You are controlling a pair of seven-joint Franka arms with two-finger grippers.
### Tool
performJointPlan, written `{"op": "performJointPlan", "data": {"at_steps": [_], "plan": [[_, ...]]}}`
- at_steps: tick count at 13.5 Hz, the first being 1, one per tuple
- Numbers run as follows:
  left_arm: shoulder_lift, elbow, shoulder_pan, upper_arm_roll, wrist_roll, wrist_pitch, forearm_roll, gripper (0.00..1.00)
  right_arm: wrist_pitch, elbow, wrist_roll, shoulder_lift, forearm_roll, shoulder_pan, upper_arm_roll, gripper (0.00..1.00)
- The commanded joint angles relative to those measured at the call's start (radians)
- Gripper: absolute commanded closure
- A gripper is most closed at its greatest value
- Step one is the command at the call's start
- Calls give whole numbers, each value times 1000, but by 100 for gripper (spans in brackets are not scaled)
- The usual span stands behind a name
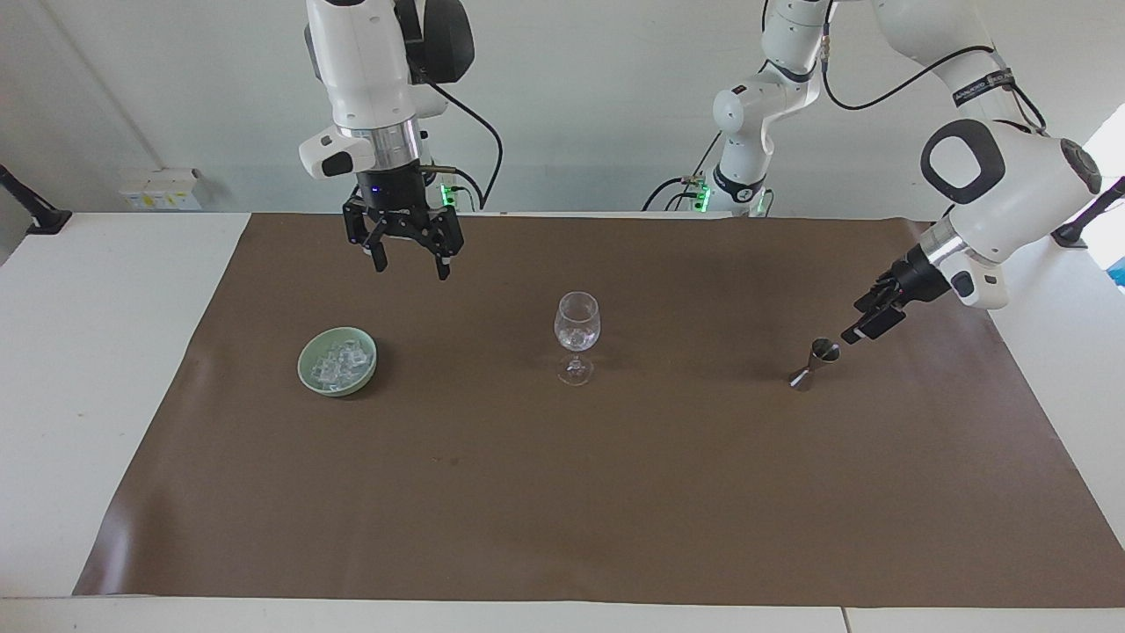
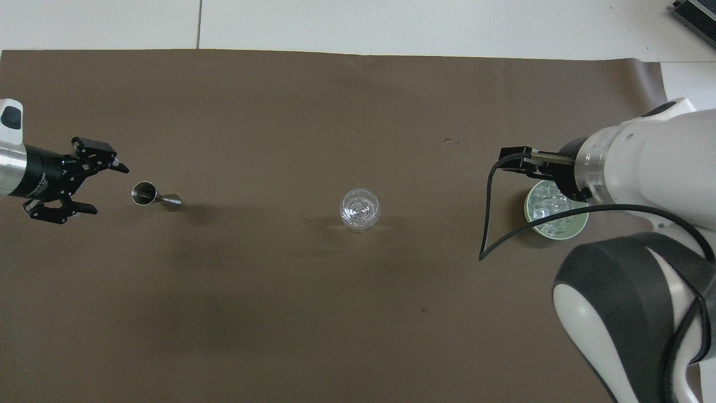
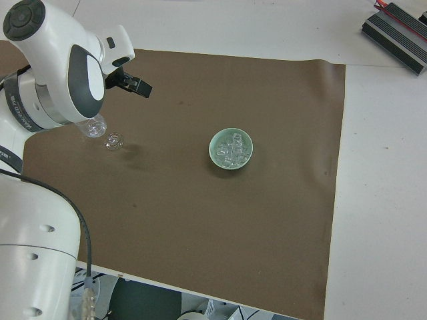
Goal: Pour wine and add ice with both arms
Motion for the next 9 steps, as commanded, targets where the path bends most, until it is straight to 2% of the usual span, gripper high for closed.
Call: {"op": "performJointPlan", "data": {"at_steps": [1,3,5,9], "plan": [[-23,11,-36,9,-4,11,46,0,-68,31,-45,-10,-15,5,-43,0],[-23,29,-39,9,7,4,49,0,-95,44,-131,-10,-4,8,-95,0],[-28,57,-63,9,5,-9,61,0,-108,47,-185,-11,-1,57,-179,0],[-46,92,-103,8,8,-30,102,0,-203,141,-252,21,0,62,-228,0]]}}
